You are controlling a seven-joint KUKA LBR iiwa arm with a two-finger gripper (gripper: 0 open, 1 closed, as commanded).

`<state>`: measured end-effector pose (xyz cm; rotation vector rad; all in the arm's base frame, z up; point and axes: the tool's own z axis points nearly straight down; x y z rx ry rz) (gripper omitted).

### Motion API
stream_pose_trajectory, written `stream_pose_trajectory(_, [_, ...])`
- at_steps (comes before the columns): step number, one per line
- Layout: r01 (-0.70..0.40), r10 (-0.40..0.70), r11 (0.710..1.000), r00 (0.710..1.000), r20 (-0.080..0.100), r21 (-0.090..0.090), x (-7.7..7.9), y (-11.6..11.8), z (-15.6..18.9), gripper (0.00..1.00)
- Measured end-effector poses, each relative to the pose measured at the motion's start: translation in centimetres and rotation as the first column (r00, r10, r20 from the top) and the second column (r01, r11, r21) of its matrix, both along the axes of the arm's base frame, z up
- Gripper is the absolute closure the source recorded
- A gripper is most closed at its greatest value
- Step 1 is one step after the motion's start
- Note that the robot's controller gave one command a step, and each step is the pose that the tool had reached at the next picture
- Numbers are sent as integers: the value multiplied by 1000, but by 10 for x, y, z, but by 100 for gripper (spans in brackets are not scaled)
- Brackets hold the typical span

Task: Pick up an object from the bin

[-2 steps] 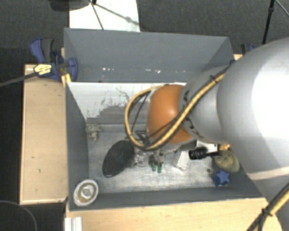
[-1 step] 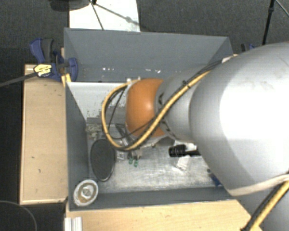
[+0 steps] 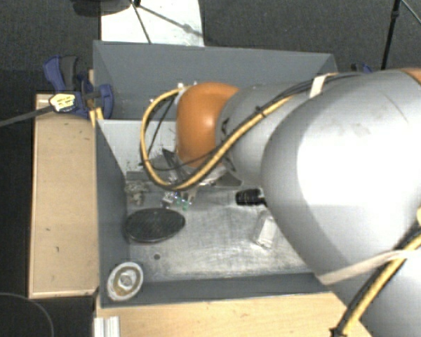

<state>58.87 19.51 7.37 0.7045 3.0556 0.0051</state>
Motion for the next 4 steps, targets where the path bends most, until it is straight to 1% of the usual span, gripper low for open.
stream_pose_trajectory(1, [71,-71,997,997,1,1,-17,-23,62,100])
stream_pose_trajectory(2, [64,-64,998,998,-4,-2,-18,-22,59,0])
stream_pose_trajectory(3, [-335,335,942,942,3,-10,-58,28,1,0])
stream_pose_trajectory(4, [-352,352,936,936,-19,-16,-38,37,-1,0])
